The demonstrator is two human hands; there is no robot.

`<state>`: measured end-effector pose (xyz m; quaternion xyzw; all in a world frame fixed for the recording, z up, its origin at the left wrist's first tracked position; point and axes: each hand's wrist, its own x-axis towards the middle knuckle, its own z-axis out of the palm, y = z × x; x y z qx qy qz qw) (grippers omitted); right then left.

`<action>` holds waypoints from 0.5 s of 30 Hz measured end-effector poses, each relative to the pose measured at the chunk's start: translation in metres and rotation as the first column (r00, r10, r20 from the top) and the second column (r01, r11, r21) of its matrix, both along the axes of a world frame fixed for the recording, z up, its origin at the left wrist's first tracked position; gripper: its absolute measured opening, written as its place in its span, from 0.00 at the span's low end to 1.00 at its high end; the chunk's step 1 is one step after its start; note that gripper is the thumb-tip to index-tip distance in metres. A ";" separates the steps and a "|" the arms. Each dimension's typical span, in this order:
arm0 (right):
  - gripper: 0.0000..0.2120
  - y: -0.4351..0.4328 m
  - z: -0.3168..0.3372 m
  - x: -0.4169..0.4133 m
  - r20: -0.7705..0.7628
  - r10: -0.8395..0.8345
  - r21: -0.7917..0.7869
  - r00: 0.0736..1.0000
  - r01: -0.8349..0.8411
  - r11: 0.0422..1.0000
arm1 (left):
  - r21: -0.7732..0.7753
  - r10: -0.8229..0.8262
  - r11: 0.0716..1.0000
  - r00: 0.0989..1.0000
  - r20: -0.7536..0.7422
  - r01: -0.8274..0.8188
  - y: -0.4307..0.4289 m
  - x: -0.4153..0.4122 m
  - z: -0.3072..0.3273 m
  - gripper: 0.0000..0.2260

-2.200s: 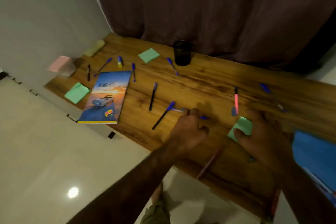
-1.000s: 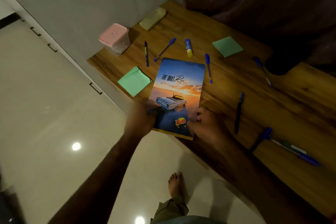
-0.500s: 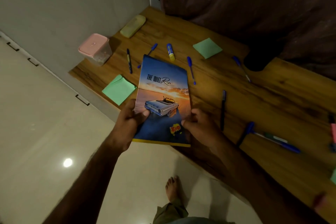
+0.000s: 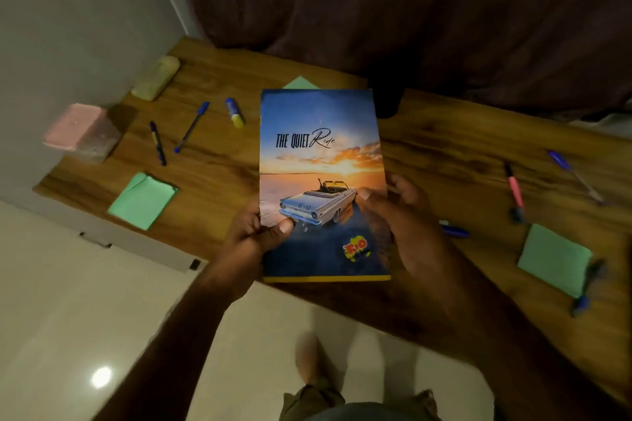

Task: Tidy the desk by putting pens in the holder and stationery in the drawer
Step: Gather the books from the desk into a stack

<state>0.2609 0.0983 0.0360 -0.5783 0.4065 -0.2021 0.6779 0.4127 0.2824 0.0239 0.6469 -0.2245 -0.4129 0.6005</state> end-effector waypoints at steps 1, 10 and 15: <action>0.19 -0.008 0.001 -0.014 0.018 -0.032 -0.004 0.999 0.033 0.999 | -0.004 -0.044 0.999 0.999 -0.017 0.044 -0.010 -0.009 0.001 0.19; 0.21 -0.055 0.009 -0.165 0.088 -0.351 -0.035 0.932 0.355 0.934 | -0.003 -0.354 0.935 0.935 -0.025 0.354 -0.110 -0.121 0.007 0.19; 0.18 -0.070 0.036 -0.264 0.182 -0.445 -0.066 0.877 0.462 0.884 | 0.145 -0.405 0.909 0.911 0.075 0.391 -0.170 -0.213 0.013 0.15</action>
